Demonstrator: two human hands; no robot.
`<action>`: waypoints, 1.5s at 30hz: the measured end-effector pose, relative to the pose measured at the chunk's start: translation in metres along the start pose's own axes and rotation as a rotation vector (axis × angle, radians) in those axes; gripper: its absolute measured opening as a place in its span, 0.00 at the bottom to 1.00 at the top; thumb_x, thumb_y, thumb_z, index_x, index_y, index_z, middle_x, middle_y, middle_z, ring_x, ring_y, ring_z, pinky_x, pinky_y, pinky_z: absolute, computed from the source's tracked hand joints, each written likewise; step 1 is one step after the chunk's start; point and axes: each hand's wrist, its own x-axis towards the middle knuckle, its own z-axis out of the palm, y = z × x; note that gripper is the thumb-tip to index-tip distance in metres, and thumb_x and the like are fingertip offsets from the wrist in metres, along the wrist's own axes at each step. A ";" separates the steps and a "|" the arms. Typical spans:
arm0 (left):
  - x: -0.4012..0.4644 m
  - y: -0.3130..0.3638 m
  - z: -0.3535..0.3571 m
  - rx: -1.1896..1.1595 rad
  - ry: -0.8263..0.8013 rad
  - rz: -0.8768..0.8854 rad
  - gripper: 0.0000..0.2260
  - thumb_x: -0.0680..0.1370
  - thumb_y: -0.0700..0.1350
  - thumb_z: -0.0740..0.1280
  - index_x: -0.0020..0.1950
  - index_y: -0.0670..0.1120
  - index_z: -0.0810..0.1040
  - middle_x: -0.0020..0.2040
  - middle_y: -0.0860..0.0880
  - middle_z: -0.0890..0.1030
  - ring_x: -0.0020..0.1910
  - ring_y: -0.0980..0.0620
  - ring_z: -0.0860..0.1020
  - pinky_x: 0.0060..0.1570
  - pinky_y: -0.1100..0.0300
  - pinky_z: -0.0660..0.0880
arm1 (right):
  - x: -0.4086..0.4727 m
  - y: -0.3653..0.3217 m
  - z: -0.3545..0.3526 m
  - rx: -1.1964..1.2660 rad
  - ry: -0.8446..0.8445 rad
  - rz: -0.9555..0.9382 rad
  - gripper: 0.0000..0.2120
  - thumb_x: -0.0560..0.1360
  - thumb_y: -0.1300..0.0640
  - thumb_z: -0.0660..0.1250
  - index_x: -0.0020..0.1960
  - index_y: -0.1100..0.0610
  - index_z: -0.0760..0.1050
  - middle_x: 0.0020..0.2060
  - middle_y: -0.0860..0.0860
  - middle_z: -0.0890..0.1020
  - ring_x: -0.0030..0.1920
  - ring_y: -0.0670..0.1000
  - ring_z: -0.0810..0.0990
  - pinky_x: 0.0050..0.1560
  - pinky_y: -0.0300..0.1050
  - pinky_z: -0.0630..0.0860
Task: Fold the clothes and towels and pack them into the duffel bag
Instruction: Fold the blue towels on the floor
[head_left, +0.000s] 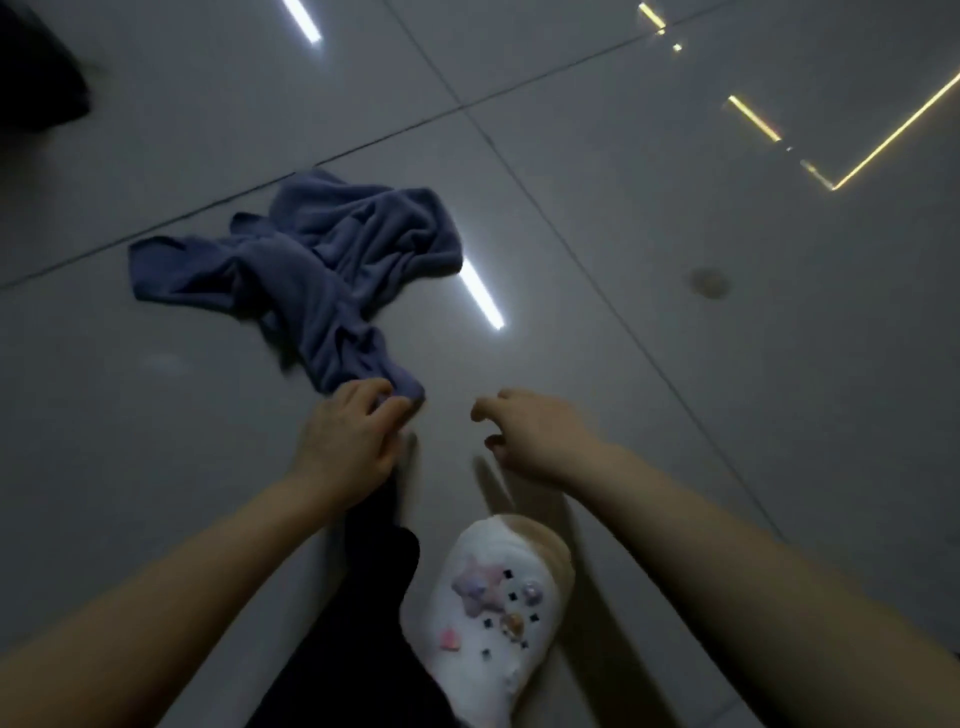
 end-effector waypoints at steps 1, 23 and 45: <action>-0.009 -0.008 0.006 0.045 -0.034 0.009 0.14 0.69 0.49 0.59 0.50 0.46 0.75 0.48 0.42 0.78 0.44 0.40 0.77 0.33 0.52 0.75 | 0.011 -0.010 0.009 0.074 0.025 0.017 0.18 0.80 0.53 0.61 0.69 0.50 0.67 0.64 0.53 0.73 0.62 0.56 0.74 0.56 0.48 0.71; -0.033 -0.048 0.014 0.084 -0.080 0.346 0.18 0.68 0.47 0.59 0.51 0.50 0.84 0.62 0.42 0.74 0.56 0.40 0.73 0.39 0.50 0.80 | 0.023 -0.092 0.090 0.514 0.019 0.203 0.14 0.77 0.54 0.64 0.60 0.58 0.71 0.57 0.58 0.76 0.58 0.60 0.75 0.53 0.49 0.70; 0.019 -0.007 -0.071 -0.371 -0.007 0.063 0.12 0.75 0.54 0.64 0.50 0.47 0.79 0.41 0.51 0.78 0.36 0.55 0.74 0.36 0.62 0.69 | -0.005 -0.042 -0.002 0.766 0.402 0.153 0.03 0.77 0.59 0.65 0.47 0.52 0.76 0.37 0.49 0.78 0.40 0.51 0.76 0.39 0.39 0.69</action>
